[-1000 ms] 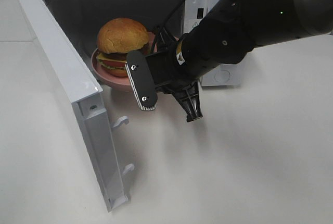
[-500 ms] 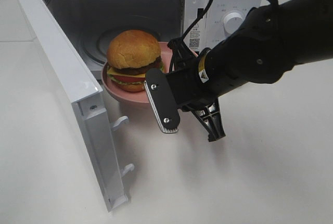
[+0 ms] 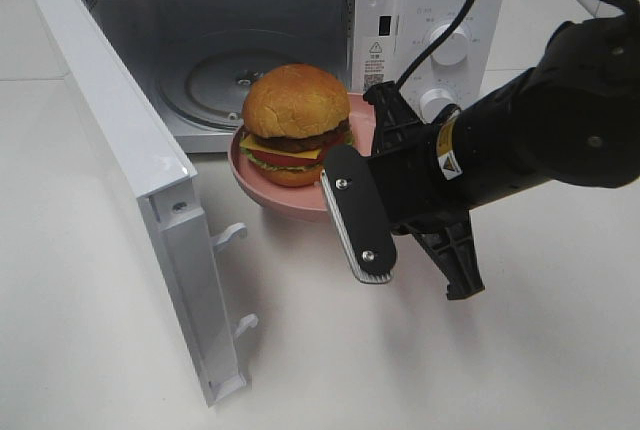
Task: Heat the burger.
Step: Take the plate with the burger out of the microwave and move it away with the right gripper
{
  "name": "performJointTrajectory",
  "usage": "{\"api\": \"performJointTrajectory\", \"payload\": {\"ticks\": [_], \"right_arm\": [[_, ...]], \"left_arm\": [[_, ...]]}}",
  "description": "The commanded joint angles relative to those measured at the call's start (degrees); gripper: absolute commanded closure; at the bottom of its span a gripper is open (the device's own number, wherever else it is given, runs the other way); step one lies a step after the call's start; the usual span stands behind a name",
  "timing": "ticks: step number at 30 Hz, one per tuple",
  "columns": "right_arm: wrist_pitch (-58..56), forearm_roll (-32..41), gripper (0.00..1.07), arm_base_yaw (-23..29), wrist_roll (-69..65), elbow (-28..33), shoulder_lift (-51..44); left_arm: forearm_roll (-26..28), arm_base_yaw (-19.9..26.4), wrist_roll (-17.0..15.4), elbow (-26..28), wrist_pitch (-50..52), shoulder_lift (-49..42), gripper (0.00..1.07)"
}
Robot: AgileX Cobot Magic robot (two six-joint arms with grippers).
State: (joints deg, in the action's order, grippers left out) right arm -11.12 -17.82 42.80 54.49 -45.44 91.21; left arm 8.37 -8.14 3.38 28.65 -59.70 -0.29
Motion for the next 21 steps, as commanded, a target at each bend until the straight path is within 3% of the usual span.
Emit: {"api": "performJointTrajectory", "payload": {"ticks": [1,15,21], "right_arm": [[2.35,-0.63,1.07,-0.34,-0.86,3.44,-4.53],[2.75,-0.69,1.07,-0.34,-7.16,17.02,-13.98],[1.49,-0.69,1.07,-0.34,-11.80,18.45,-16.39]], "left_arm": [[0.06,0.00,-0.11,-0.23,0.69,-0.34,1.06],[0.06,0.00,-0.11,-0.23,0.69,-0.34,1.06],[0.06,0.00,-0.11,-0.23,0.69,-0.34,1.06]]}}
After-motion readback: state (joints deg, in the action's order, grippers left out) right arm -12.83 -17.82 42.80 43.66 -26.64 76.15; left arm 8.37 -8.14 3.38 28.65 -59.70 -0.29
